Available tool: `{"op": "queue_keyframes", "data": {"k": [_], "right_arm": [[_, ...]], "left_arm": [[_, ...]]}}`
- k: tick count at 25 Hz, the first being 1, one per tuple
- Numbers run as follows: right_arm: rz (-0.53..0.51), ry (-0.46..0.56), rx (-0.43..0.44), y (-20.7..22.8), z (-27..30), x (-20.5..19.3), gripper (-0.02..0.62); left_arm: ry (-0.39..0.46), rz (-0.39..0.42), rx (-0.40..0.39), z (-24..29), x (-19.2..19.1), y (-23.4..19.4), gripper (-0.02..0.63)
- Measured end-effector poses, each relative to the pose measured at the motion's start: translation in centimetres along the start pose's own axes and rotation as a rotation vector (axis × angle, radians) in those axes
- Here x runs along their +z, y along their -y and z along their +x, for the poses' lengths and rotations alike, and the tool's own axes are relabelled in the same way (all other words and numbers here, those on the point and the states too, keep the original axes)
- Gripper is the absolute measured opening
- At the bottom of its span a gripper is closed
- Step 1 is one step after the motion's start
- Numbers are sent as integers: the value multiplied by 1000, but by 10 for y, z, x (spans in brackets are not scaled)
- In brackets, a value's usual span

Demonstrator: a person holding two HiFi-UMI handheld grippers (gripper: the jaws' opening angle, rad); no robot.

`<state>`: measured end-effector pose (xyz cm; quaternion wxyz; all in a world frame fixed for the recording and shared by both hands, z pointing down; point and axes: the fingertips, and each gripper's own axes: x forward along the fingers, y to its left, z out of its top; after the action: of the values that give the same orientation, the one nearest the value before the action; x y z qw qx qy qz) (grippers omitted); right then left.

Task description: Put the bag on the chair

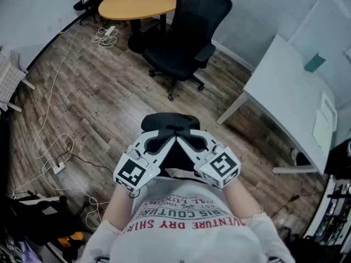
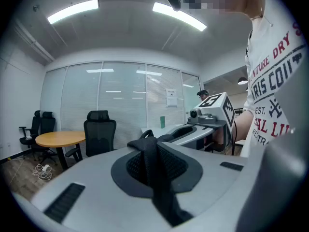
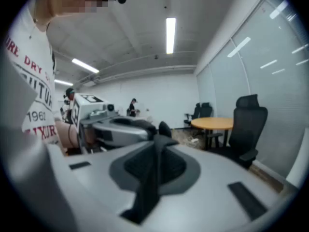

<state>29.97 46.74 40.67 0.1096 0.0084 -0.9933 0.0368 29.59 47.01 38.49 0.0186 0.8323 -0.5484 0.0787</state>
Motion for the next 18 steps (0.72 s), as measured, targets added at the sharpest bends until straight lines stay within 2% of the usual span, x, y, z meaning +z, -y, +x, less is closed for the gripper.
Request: {"op": "queue_keyframes", "data": {"k": [4,13,18], "right_arm": [[0,0,-5,2,4,-3,52],[38,-9,-38,16,10,-3,52],[64,-11,-56,36,25,-2,52]], "left_arm": [[5,-43,-1,1,-3,-3,49],[-13,-19,-33,11,-6,-12,49],[-22,-5,-52,24,-10,-34,49]]}}
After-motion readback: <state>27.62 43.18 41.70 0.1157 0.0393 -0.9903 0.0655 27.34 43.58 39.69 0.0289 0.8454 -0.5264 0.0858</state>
